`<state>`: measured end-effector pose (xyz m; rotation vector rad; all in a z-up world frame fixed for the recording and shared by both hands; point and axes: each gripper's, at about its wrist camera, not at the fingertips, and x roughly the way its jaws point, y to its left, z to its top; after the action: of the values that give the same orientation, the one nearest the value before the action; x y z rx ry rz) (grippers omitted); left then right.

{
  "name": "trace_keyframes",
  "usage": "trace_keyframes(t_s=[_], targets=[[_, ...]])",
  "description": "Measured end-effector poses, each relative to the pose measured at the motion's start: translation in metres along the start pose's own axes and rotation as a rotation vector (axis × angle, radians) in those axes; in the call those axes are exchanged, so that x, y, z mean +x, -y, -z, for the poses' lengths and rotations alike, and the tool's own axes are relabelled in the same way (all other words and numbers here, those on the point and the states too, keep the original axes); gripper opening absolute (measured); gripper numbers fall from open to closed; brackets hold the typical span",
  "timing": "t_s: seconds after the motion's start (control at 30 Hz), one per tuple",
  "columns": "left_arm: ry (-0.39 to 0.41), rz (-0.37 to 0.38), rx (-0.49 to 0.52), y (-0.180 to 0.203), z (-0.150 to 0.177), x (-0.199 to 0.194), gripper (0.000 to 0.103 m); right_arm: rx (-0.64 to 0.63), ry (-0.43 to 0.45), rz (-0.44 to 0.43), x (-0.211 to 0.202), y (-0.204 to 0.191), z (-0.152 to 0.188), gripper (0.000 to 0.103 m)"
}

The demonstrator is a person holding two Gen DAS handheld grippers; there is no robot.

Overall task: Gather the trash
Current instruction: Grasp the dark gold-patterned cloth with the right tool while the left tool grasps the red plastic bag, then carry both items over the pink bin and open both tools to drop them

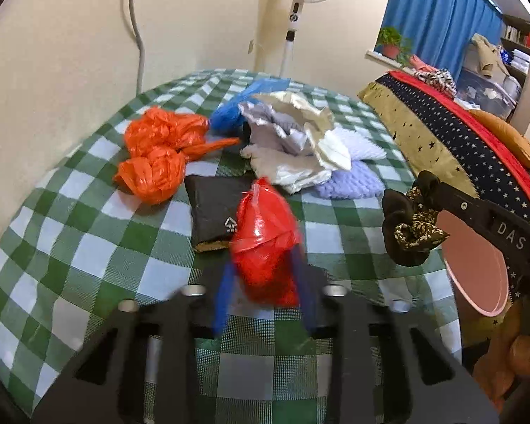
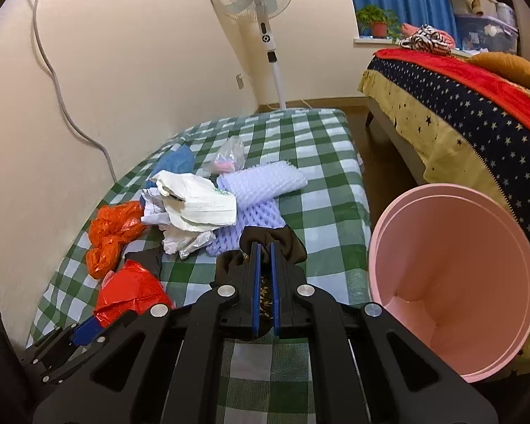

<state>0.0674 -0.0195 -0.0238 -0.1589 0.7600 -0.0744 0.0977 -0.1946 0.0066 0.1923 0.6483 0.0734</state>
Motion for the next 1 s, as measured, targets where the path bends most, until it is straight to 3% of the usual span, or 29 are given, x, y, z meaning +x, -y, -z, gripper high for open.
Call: trace_keyframes(t_s=[0.53, 1.0], targets=[[0.094, 0.038, 0.062, 0.011, 0.003, -0.039, 0.013, -0.003, 0.075, 0.086, -0.050, 0.015, -0.009, 0.005], [0.125, 0.086, 0.069, 0.014, 0.004, -0.057, 0.012, 0.024, 0.119, 0.140, -0.082, 0.030, -0.014, 0.005]])
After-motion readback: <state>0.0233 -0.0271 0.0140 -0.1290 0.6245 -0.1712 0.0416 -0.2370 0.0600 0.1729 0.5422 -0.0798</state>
